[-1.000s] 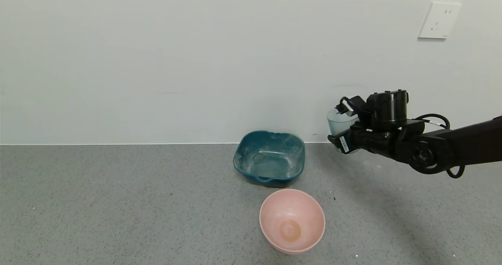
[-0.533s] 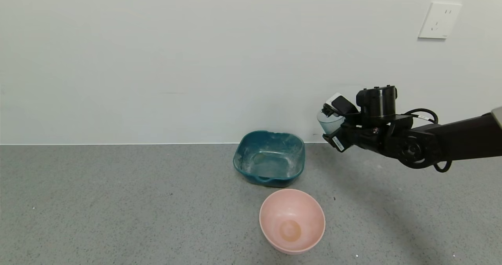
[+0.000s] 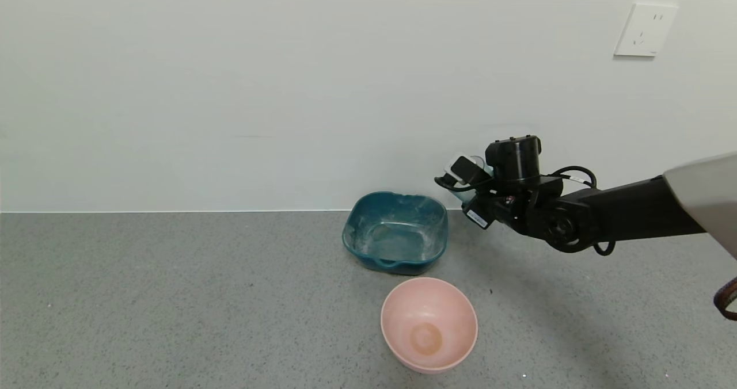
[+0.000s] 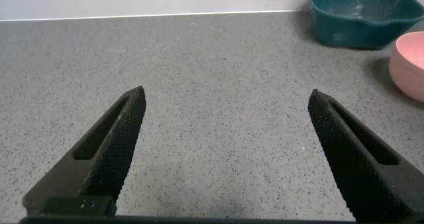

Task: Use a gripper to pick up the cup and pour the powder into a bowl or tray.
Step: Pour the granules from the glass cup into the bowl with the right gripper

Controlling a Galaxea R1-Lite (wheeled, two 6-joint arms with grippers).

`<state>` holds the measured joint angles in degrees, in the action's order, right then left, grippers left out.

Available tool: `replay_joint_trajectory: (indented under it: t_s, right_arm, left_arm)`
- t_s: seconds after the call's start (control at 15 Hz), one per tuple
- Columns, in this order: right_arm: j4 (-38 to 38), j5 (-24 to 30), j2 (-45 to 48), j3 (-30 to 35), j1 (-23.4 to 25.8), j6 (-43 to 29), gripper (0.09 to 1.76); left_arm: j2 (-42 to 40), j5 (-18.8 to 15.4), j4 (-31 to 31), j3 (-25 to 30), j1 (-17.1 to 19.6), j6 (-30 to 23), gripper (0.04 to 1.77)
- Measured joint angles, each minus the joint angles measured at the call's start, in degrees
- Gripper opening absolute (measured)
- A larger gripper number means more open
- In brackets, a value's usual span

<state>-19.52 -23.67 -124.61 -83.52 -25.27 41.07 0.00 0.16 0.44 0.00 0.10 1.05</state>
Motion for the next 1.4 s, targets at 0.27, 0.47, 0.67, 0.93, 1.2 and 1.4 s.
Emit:
replay_joint_trajectory:
  t_s: [0.27,0.47,0.67,0.93,1.2,1.4]
  right_arm:
    - [0.0,-5.4,-1.4,-0.8,-1.5,6.3,1.37]
    - [-0.5,-7.7,-2.3,-1.7,-2.3,10.8,1.37]
    - [-0.6,-9.9,-3.0,-2.5,-2.8,15.1,1.37]
    - [-0.8,-11.1,-4.8,-5.7,-3.3,20.0,1.37]
    - [-0.8,-11.1,-6.9,-8.5,-4.1,26.1,1.37]
    - [-1.0,-11.1,-7.8,-8.8,-4.5,31.1,1.37]
  left_arm:
    - [0.0,0.0,0.0,0.0,0.0,0.0,1.76]
    - [0.0,0.0,0.0,0.0,0.0,0.0,1.76]
    - [0.0,0.0,0.0,0.0,0.0,0.0,1.76]
    - [0.0,0.0,0.0,0.0,0.0,0.0,1.76]
    - [0.0,0.0,0.0,0.0,0.0,0.0,1.76]
    - [0.0,0.0,0.0,0.0,0.0,0.0,1.76]
